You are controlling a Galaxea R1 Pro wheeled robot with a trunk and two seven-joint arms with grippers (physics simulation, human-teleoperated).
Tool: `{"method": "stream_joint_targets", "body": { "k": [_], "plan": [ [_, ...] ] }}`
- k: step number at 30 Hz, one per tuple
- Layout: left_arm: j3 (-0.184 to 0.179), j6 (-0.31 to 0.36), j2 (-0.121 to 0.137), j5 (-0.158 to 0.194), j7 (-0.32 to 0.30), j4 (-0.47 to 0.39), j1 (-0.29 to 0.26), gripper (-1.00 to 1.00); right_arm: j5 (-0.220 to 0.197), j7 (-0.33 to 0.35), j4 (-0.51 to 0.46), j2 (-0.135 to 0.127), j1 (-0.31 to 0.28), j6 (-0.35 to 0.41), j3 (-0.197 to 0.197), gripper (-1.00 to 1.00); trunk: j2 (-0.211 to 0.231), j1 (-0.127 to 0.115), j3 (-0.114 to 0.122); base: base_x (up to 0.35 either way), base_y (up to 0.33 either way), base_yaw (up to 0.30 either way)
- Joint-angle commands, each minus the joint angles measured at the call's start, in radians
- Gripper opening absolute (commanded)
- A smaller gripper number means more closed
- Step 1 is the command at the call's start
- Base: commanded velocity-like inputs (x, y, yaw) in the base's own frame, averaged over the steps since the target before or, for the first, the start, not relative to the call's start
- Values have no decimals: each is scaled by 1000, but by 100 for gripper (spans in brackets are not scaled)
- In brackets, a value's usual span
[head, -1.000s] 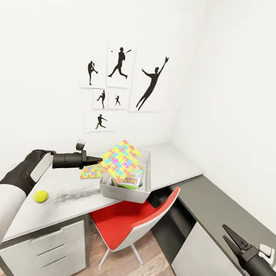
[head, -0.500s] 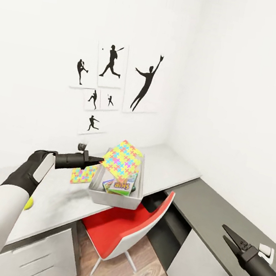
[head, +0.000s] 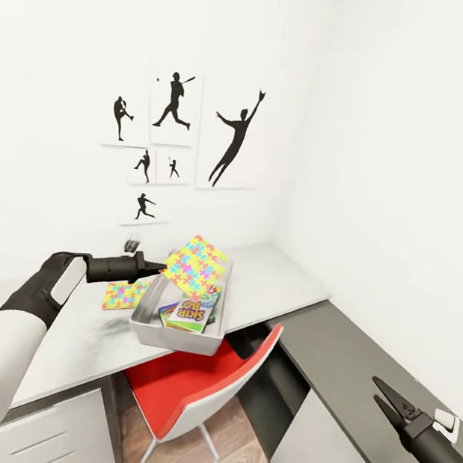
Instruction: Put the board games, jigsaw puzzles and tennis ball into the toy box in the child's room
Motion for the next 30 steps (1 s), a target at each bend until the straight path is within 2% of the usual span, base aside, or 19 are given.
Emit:
{"method": "stream_joint_targets", "body": {
  "k": [1, 10, 13, 16, 20, 25, 30],
  "plan": [
    [3, 4, 0, -2, -4, 1, -1, -100, 3, 5, 0, 0, -1, 4, -1, 100, -2, 1, -2, 3, -239, 0],
    [38, 1, -1, -4, 7, 51, -1, -100, 3, 5, 0, 0, -1, 4, 0, 100, -2, 1, -2, 1, -187, 0],
    [55, 1, -1, -3, 53, 55, -1, -100, 3, 6, 0, 0, -1, 4, 0, 100, -2, 1, -2, 0, -210, 0],
    [93, 1, -2, -1, 111, 56, -1, -100, 3, 6, 0, 0, -1, 4, 0, 100, -2, 1, -2, 2, -62, 0],
    [124, 1, -2, -1, 140, 56, -1, -100, 3, 6, 0, 0, -1, 4, 0, 100, -2, 1, -2, 109, 99, 0],
    [133, 0, -1, -2, 153, 56, -1, -100, 3, 5, 0, 1, -1, 4, 0, 100, -2, 1, -2, 103, 126, 0],
    [134, -23, -2, -1, 175, 66, -1, -100, 3, 8, 0, 1, -1, -6, 1, 100, -2, 1, -2, 145, -68, 0]
  ]
}}
